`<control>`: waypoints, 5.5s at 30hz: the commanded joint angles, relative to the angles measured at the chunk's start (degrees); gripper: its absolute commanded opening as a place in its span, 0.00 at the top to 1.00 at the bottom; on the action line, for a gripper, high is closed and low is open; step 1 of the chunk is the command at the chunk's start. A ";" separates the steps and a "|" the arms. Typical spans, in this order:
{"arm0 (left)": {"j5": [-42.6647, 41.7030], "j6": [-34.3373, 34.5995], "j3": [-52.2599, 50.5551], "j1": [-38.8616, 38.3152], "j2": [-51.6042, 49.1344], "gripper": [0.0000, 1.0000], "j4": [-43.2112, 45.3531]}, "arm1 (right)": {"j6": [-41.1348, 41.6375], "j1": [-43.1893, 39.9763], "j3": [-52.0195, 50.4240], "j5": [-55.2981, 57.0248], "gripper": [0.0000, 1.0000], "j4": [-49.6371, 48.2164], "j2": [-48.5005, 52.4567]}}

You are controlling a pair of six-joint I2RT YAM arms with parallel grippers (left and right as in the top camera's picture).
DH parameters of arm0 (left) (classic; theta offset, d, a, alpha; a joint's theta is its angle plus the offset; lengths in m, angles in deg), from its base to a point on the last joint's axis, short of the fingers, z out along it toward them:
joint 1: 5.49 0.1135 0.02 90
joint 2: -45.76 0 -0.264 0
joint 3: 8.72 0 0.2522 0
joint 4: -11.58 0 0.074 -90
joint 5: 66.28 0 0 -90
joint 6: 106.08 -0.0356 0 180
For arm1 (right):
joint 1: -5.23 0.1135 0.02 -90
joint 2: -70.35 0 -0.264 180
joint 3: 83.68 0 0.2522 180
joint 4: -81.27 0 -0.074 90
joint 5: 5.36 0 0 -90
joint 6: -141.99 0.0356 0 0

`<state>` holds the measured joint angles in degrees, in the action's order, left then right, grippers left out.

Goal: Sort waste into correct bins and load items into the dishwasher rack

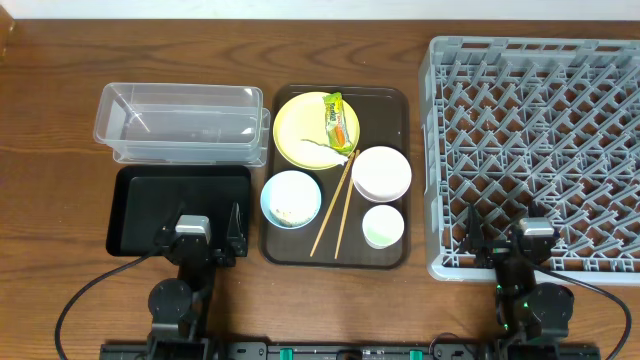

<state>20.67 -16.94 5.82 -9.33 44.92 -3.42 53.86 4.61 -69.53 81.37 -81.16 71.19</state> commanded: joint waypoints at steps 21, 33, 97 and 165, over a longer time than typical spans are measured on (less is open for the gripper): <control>-1.07 2.64 31.82 0.28 -41.99 0.07 -19.19 | -0.66 -0.17 20.68 1.73 0.01 10.80 24.72; -8.13 2.69 47.74 0.28 -57.83 0.07 -40.70 | -0.63 -0.15 33.66 -2.67 0.01 20.90 44.61; 2.43 9.18 70.40 -23.26 -116.65 0.13 4.92 | 1.29 -0.15 33.64 -4.72 0.01 18.71 47.12; 2.40 12.81 70.36 -7.34 -93.96 0.94 -2.25 | 1.29 -0.15 33.64 -4.72 0.01 18.75 47.12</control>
<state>22.62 -5.09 75.28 -19.36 -53.24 -5.80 54.51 4.61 -37.16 76.89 -62.34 118.32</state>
